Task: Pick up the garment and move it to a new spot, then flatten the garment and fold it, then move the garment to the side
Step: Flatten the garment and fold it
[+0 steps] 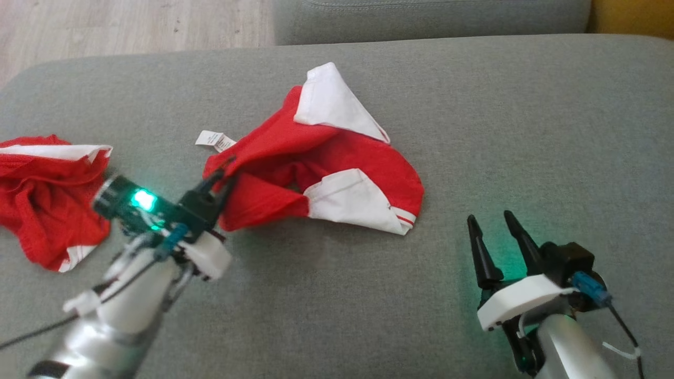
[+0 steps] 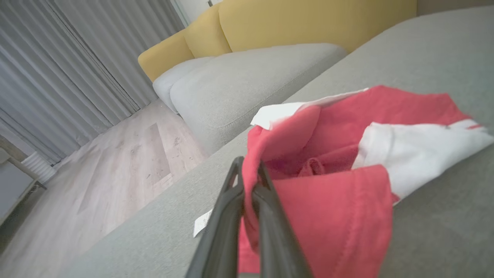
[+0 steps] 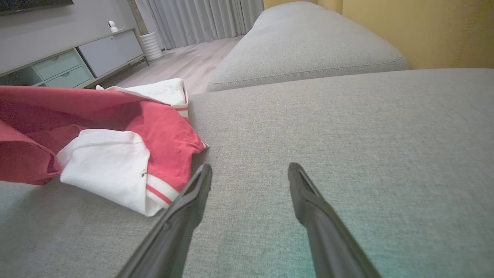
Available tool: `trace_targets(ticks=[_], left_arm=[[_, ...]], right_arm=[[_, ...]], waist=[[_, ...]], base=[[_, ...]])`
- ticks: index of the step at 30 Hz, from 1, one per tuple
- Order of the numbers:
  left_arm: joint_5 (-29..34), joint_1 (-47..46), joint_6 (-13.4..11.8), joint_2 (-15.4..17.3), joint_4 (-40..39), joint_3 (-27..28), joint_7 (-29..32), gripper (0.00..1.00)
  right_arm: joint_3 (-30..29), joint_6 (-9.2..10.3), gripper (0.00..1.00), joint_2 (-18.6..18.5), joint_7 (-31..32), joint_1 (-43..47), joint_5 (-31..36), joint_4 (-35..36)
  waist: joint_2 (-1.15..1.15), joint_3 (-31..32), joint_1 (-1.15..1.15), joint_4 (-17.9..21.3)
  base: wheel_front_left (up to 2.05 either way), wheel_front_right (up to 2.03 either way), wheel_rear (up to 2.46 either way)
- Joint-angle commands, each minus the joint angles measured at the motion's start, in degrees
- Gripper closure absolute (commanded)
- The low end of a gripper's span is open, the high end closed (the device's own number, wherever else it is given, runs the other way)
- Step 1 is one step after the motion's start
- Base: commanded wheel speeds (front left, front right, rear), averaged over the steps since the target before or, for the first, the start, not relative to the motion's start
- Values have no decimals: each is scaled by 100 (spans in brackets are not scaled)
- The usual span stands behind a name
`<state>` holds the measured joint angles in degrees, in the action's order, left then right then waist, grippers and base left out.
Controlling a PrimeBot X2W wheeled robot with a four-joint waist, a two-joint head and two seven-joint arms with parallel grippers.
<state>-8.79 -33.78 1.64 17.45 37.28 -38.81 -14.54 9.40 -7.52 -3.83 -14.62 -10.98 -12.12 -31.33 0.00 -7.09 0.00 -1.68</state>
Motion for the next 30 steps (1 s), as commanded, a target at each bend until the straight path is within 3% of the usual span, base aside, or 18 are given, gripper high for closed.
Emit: trace_targets(ticks=[1, 10, 16, 17, 18, 19, 23, 30], left_arm=[[119, -434, 83, 359, -32, 143, -46, 100], [503, -1427, 485, 1318, 145, -147, -7, 100], [363, -1545, 570, 1288, 79, -552, 20, 100], [252, -1457, 575, 1216, 111, -615, 17, 64], [121, -1331, 578, 1141, 186, -656, 15, 13], [-27, -1197, 579, 1052, 271, -664, 10, 0], [-564, -665, 474, 705, 600, -447, -25, 0], [-1194, 463, -205, 128, -130, 545, -44, 0]], right_arm=[[188, 3, 0, 70, -38, -57, -57, 133], [118, 3, 0, 85, -38, -65, -54, 126], [121, 3, 0, 90, -38, -37, -58, 99], [141, 3, 0, 91, -38, -42, -69, 93], [170, 3, 0, 91, -38, -50, -84, 87], [205, 3, 0, 92, -38, -58, -108, 82], [301, 3, 0, 93, -38, -111, -190, 69], [254, 3, 0, 94, -38, -86, -160, 58]], waist=[[0, 0, 0, 43], [0, -3, 0, 133], [0, 25, 0, 120], [0, 28, 0, 118], [0, 33, 0, 120], [0, 36, 0, 123], [0, 57, 0, 110], [0, 157, 0, -115]], base=[[0, 0, 0], [0, 0, 0], [0, 0, 0], [0, 0, 0], [0, 0, 0], [0, 0, 0], [0, 0, 0], [0, 0, 0]])
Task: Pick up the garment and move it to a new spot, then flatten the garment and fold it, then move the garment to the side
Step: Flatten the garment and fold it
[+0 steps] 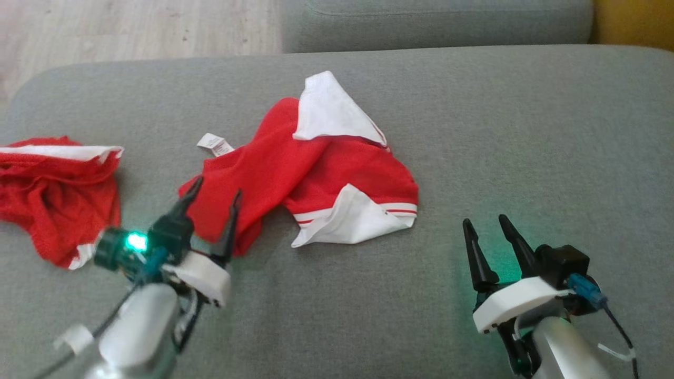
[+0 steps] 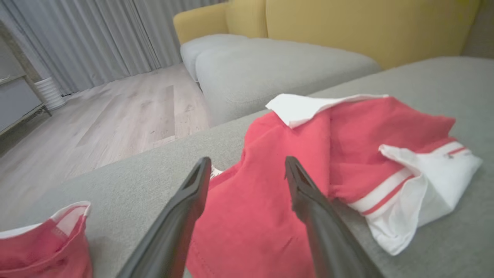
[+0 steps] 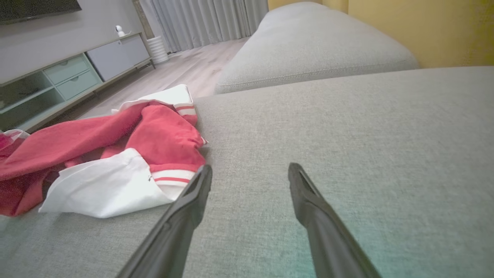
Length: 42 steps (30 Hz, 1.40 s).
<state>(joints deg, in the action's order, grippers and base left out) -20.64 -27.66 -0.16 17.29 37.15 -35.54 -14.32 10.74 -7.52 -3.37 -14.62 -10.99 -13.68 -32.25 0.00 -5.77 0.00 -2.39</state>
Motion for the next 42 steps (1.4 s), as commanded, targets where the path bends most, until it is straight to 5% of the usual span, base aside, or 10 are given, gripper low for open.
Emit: trace_targets(ticks=[1, 8, 17, 32, 33, 35, 42], left_arm=[[-17, 39, -94, 65, -287, 349, -66, 0], [158, 1205, -344, -609, -1285, 1287, -67, 0], [726, 1847, 62, -1168, -1524, 1790, -67, 0], [1098, 1964, 470, -1414, -1405, 2068, -67, 0], [1100, 1958, 479, -1419, -1403, 2089, -67, 0], [1108, 1950, 494, -1427, -1405, 2127, -67, 0], [1073, 1986, 505, -1438, -1426, 2272, -68, 0]], right_arm=[[130, 3, 0, 48, -38, -78, -3, 147], [183, 3, 0, 48, -38, -99, -34, 73], [241, 3, 0, 49, -38, -424, -211, -411], [397, 3, 0, 49, -38, -1012, -836, -1488], [427, 3, 11, 49, -38, -1046, -889, -1540], [519, 3, 98, 49, -38, -1100, -929, -1656], [163, 3, 100, -164, -38, -1157, -816, -1678]], waist=[[0, 42, 0, -80], [0, 129, 0, -292], [0, 12, 0, -721], [0, -311, 0, -1247], [0, -337, 0, -1264], [0, -366, 0, -1282], [0, -393, 0, -1138]], base=[[0, 0, 0], [0, 0, 0], [0, 0, 0], [0, 0, 0], [0, 0, 0], [0, 0, 0], [0, 0, 0]])
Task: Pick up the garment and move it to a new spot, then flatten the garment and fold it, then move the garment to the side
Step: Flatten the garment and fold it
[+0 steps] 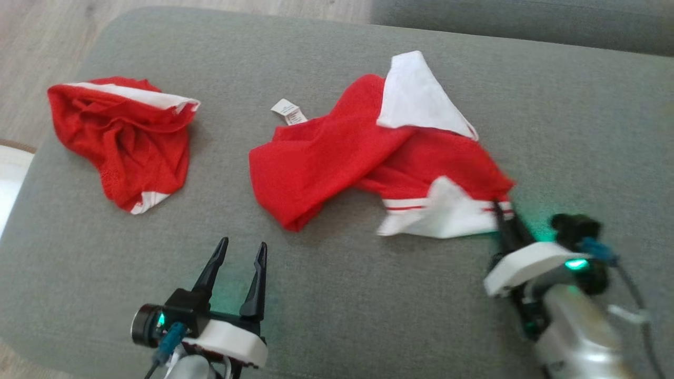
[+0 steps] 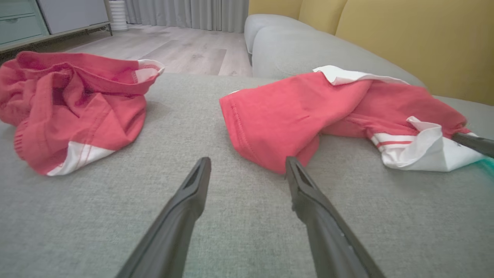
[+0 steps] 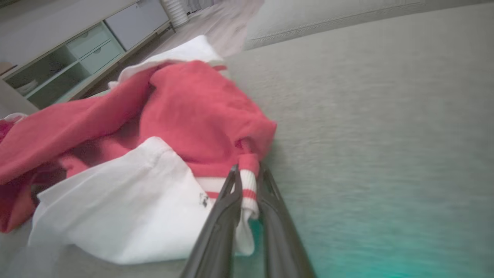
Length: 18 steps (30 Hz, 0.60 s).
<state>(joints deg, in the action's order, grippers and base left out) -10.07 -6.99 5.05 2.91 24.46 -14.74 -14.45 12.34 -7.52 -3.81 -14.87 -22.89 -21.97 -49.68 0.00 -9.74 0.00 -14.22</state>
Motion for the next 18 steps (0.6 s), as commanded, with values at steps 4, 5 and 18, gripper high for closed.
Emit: trace_targets(ticks=[4, 5, 18], left_arm=[[-83, -68, -28, -1, -181, 157, -54, 0], [-104, -63, -33, -1, -183, 152, -54, 0], [-327, -52, 1, -2, -86, -106, -54, 0]], right_arm=[[-522, 3, 100, -615, -13, 99, 193, 322], [-645, 3, 100, -747, -13, 112, 238, 381], [-1173, 3, 0, -1254, -13, 189, 664, 915]], waist=[[0, 48, 0, 222], [0, 69, 0, 278], [0, 270, 0, 763]], base=[[0, 0, 0], [0, 0, 0], [0, 0, 0]])
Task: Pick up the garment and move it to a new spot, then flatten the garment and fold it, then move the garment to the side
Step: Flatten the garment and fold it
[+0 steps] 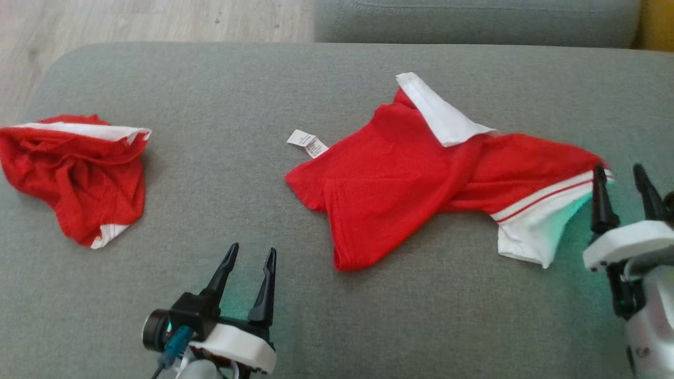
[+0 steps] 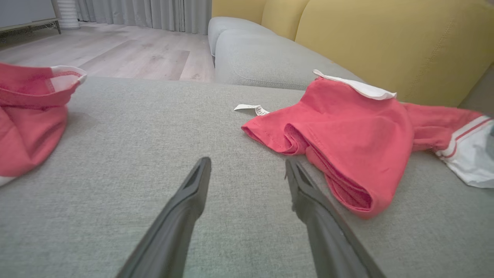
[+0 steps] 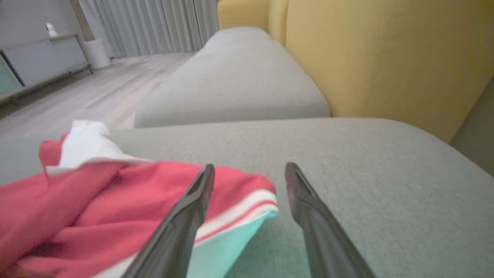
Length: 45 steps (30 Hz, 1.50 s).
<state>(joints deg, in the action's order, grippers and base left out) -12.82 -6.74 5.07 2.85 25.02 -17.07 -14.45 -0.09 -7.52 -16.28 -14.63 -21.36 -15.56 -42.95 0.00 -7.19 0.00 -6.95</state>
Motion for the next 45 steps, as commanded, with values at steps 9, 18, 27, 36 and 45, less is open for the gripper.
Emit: trace_targets(ticks=[9, 18, 27, 36, 45], left_arm=[[-847, -412, 202, 3, 162, -657, -54, 0], [-2056, -1044, 239, 3, 736, -1878, -55, 0], [-2276, -1467, 241, 34, 1462, -1931, -55, 0], [-2312, -1775, 241, 107, 1133, -2046, -55, 100], [-1496, -1376, 241, 115, -280, -1738, -55, 100]], right_arm=[[101, 3, 0, 815, -37, 663, 292, 1281], [354, 3, 0, 953, -37, 728, 279, 1281], [356, 3, 0, 985, -37, 756, 264, 1235], [473, 3, 0, 1050, -37, 713, 232, 1183], [449, 3, 0, 1082, -37, 967, 141, 952]], waist=[[0, -24, 0, 327], [0, -216, 0, 654], [0, -312, 0, 875], [0, -318, 0, 921], [0, 104, 0, 498]], base=[[0, 0, 0], [0, 0, 0], [0, 0, 0], [0, 0, 0], [0, 0, 0]])
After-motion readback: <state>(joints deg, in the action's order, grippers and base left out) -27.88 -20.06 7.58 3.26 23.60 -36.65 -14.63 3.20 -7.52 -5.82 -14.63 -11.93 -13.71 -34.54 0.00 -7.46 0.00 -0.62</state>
